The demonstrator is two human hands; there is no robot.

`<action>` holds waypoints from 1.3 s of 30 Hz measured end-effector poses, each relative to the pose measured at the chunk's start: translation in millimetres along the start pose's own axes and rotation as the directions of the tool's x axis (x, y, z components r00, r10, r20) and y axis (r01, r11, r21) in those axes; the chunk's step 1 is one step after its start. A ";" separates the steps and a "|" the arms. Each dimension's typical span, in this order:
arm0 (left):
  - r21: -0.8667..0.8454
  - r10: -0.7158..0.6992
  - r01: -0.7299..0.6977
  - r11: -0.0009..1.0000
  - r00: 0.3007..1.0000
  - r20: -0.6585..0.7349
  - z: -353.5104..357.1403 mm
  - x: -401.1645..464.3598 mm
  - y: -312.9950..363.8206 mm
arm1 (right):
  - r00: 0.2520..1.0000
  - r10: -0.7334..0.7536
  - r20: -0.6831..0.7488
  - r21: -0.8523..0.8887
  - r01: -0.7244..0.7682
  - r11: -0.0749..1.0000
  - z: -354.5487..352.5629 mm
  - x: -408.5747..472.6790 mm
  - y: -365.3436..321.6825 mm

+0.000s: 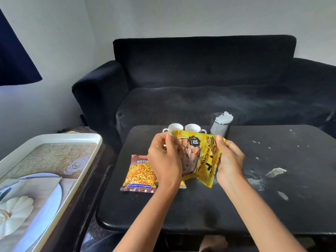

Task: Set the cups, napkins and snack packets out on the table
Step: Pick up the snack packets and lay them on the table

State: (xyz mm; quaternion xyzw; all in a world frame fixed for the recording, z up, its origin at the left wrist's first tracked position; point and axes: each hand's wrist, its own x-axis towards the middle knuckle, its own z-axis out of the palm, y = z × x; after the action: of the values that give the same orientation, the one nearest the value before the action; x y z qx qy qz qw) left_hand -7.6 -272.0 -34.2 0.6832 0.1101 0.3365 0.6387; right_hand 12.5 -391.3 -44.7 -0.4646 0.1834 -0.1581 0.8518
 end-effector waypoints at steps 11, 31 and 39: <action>-0.218 -0.280 0.255 0.942 0.956 -0.091 -11.5 22.3 -5.8 | 0.853 0.232 0.468 -0.278 -0.107 0.955 -20.3 2.8 4.6; 0.131 -0.365 0.371 0.919 0.680 0.635 -23.7 14.8 -8.3 | 1.000 -0.025 -0.010 -0.091 0.024 0.996 -27.1 12.8 -0.7; 0.105 -0.273 0.261 0.959 0.767 0.580 -26.9 22.5 -8.9 | 0.992 -0.128 0.017 -0.220 0.128 0.967 -30.9 18.1 -2.5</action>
State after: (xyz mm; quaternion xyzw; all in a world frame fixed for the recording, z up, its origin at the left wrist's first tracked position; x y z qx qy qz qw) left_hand -4.4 -236.0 -36.6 0.7367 0.0056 0.0128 0.6761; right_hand 14.0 -423.2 -61.1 -0.5672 0.1681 -0.1906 0.7834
